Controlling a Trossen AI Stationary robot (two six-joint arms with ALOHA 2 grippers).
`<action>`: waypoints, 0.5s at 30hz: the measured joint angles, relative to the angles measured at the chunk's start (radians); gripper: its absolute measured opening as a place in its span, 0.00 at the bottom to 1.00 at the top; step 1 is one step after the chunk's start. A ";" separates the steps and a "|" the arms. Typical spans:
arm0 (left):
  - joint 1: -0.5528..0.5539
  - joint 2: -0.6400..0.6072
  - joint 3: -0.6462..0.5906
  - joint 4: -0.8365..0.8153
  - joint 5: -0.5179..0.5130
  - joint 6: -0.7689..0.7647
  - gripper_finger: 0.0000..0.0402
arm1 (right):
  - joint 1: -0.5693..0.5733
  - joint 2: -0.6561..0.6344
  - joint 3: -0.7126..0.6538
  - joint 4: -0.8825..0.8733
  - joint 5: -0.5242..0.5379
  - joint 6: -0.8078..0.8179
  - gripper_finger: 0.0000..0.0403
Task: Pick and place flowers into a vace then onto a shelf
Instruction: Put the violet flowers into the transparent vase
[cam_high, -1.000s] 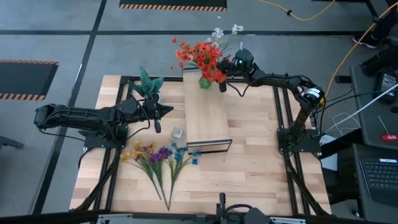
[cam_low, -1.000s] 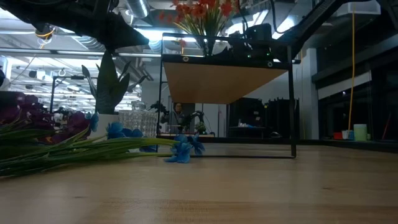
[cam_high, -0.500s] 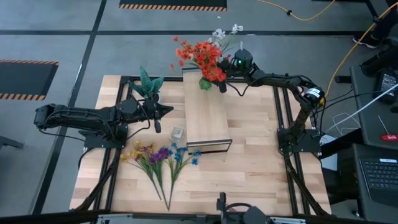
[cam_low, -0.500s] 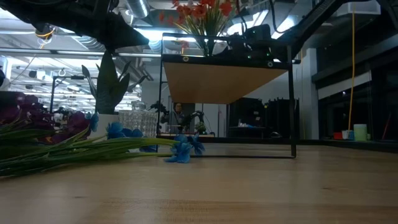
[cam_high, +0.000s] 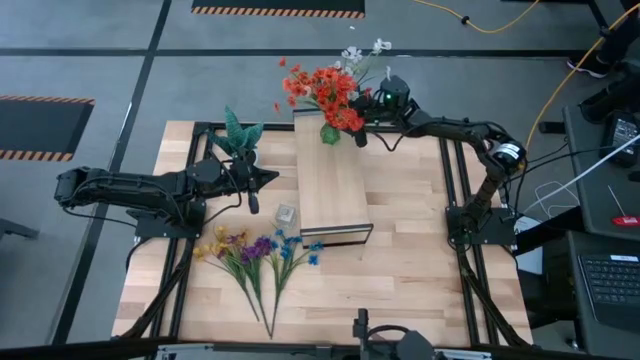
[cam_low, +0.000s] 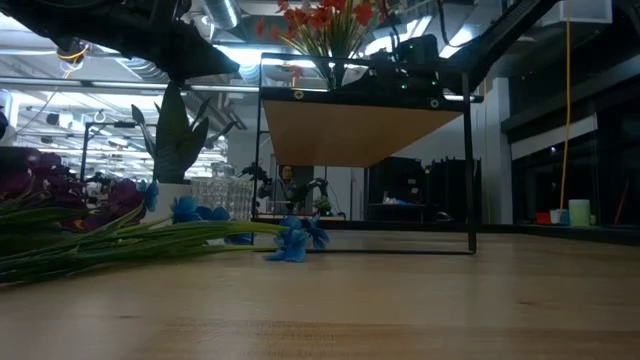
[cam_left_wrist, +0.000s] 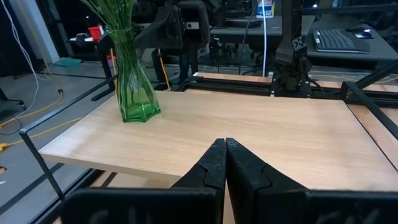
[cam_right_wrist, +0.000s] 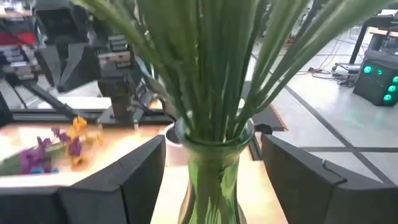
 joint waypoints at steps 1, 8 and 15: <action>0.000 0.000 0.000 -0.001 0.000 0.000 0.01 | 0.000 -0.011 0.000 -0.024 0.000 -0.017 0.66; 0.000 0.000 0.000 0.000 0.000 0.001 0.01 | 0.000 -0.047 0.001 -0.136 0.000 -0.074 0.67; 0.000 0.000 0.000 0.000 0.000 0.001 0.01 | -0.007 -0.048 0.001 -0.154 0.000 -0.072 0.67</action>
